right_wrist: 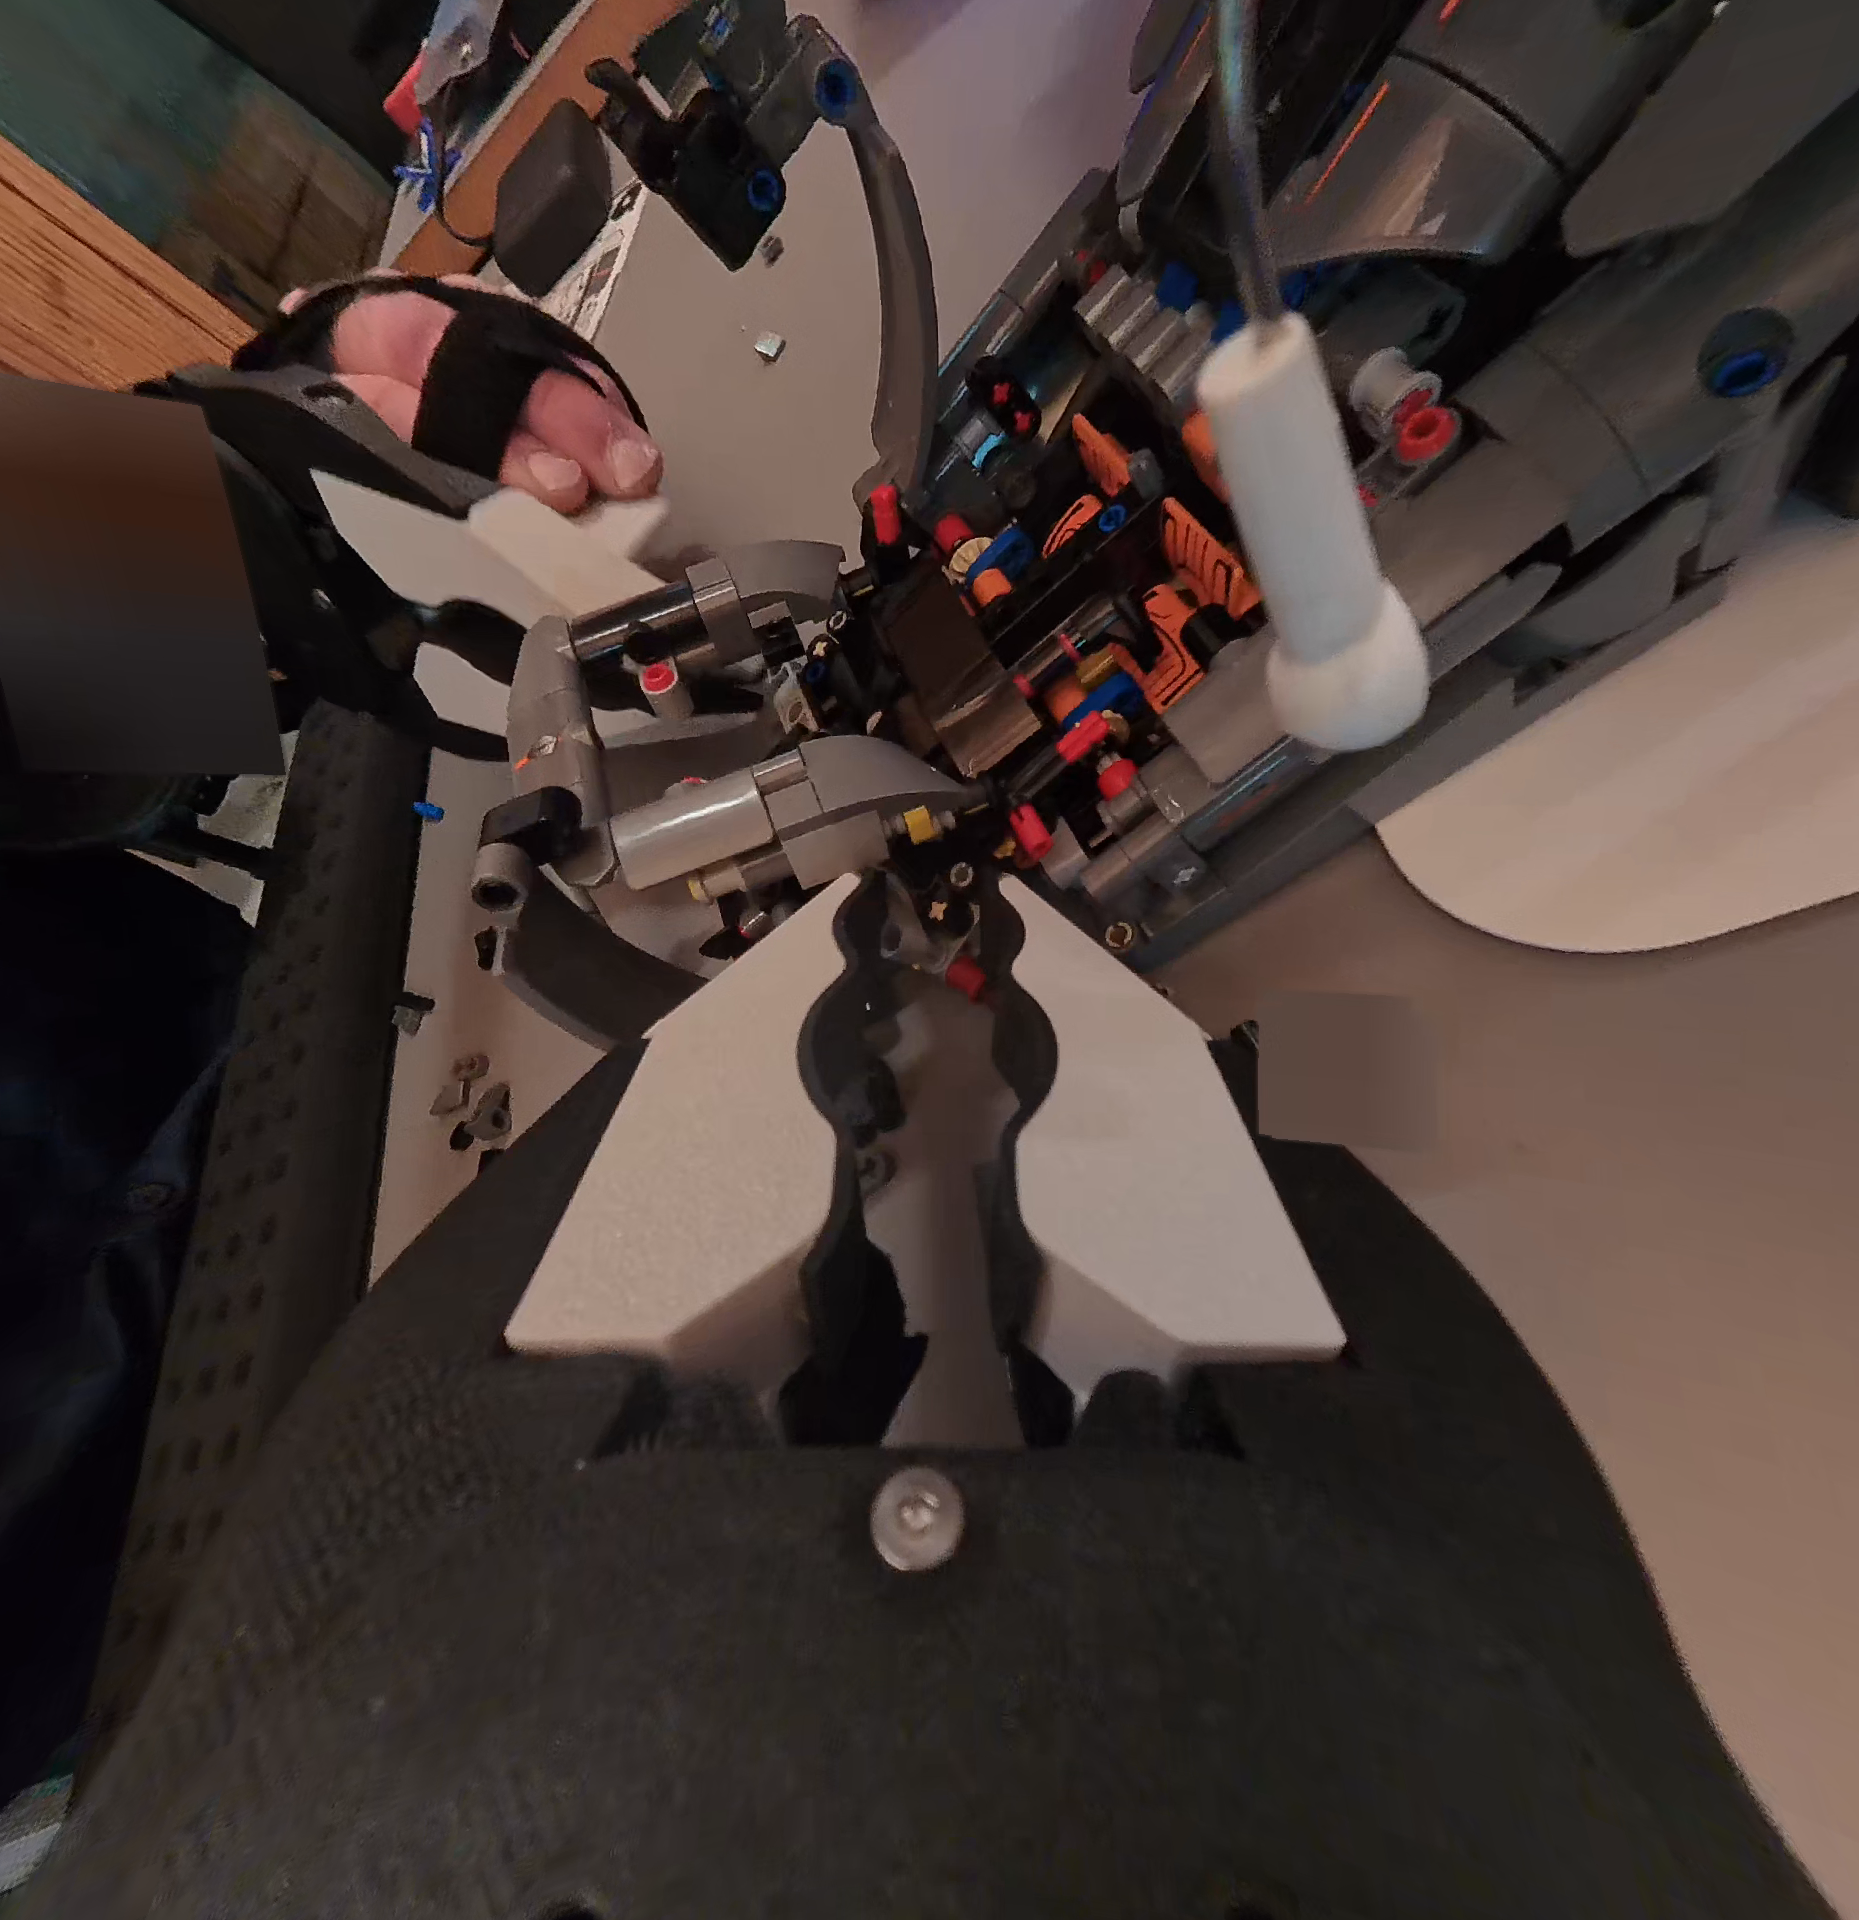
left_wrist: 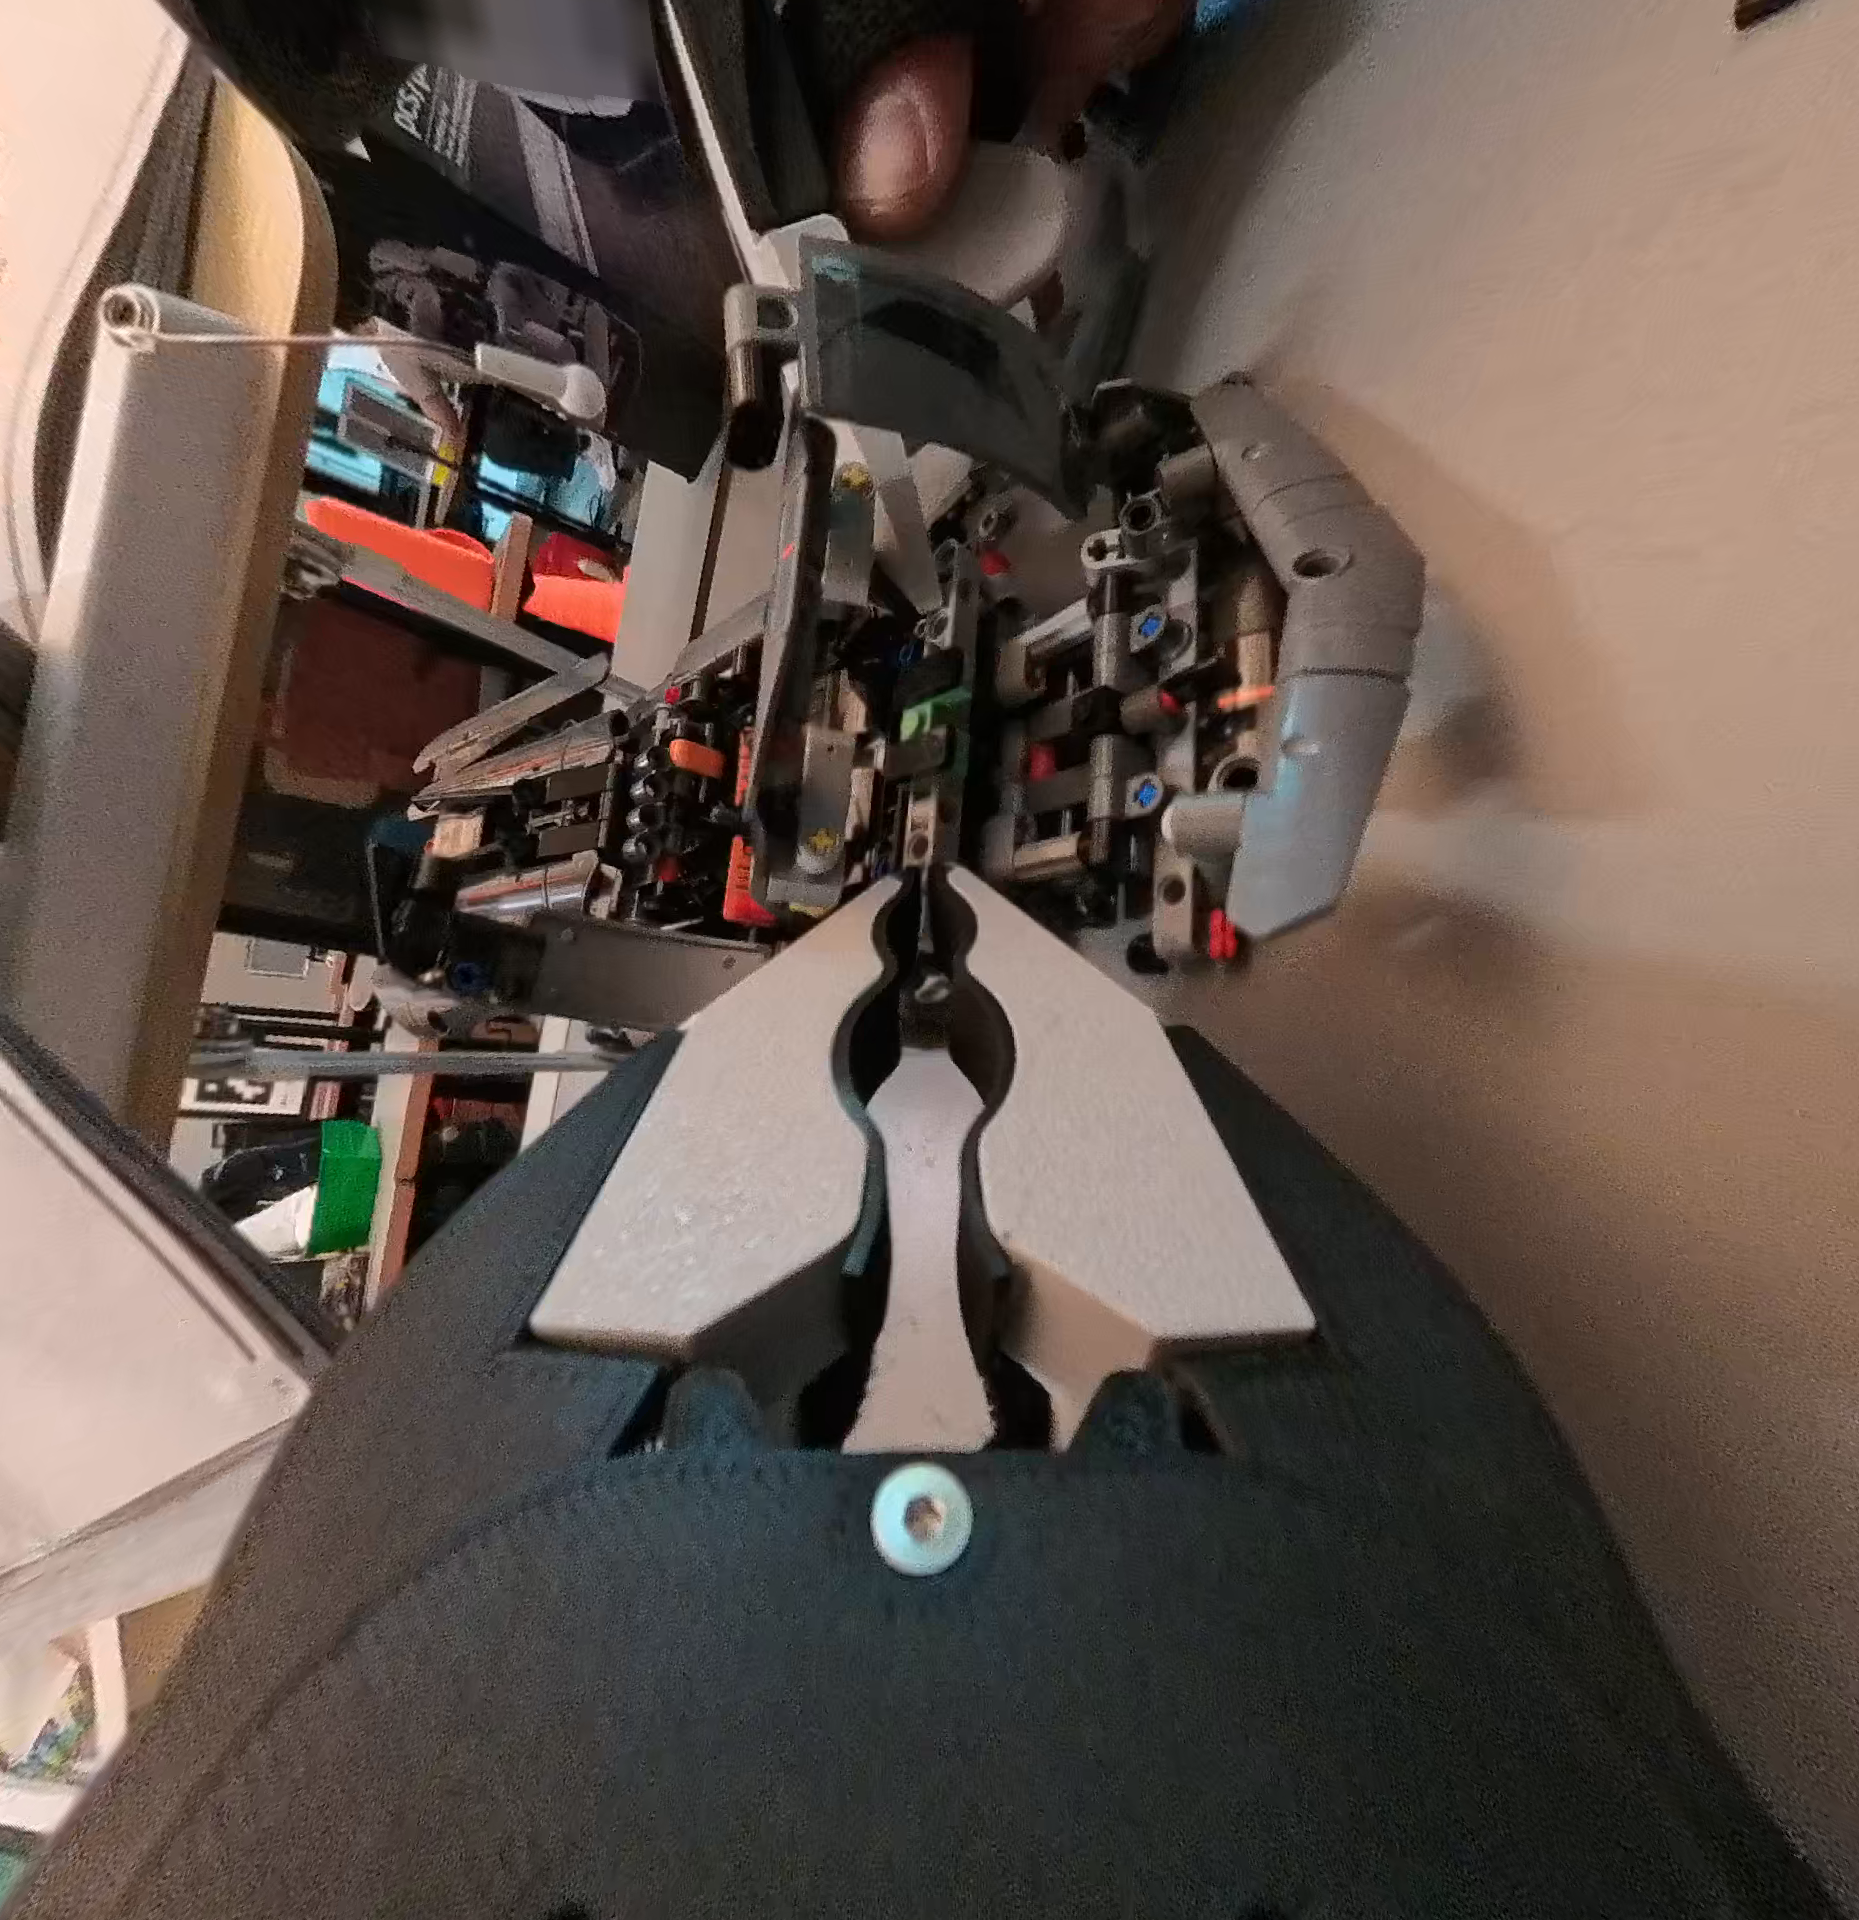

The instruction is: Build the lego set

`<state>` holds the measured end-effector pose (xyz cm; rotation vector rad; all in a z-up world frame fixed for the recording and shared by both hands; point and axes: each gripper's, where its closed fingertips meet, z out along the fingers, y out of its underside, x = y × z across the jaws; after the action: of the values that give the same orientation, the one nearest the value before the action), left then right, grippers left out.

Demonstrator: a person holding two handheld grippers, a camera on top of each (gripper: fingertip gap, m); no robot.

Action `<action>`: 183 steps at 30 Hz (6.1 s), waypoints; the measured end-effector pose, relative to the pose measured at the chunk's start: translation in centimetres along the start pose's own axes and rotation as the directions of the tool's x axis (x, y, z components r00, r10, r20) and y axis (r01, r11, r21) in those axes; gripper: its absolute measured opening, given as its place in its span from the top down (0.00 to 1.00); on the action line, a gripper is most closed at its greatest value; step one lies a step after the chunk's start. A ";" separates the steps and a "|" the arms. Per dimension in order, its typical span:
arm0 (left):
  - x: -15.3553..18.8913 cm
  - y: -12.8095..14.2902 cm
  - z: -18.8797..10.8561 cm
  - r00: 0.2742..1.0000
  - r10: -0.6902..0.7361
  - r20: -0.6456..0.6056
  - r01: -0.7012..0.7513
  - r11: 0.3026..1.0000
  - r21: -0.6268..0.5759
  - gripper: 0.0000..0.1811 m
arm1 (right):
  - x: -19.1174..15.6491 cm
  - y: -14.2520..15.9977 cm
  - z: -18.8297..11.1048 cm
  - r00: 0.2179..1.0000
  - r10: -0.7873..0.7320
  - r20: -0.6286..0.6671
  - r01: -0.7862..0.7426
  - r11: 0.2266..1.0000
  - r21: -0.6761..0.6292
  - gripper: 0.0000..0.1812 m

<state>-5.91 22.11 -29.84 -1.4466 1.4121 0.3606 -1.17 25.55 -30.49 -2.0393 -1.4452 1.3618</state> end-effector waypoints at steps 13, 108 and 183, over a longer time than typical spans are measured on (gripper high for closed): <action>1.4 0.8 -0.3 0.951 -0.226 -0.212 0.236 0.972 0.024 0.90 | -0.6 0.5 -0.2 0.999 -0.032 0.028 0.032 0.999 -0.018 0.92; 8.3 -7.5 -3.6 0.923 0.053 -0.381 0.076 0.946 0.314 0.79 | -11.8 8.4 -0.6 0.339 -0.678 -0.652 0.435 0.728 -0.530 0.95; 6.2 -12.8 -11.1 0.751 -0.051 -0.659 0.486 0.718 0.498 0.97 | -17.5 7.0 0.1 0.532 -0.566 -0.630 0.529 0.803 -0.275 0.92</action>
<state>2.06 6.81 -24.35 -1.1793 1.5409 -0.8287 1.91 7.47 -26.21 -1.5891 -1.5331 0.2325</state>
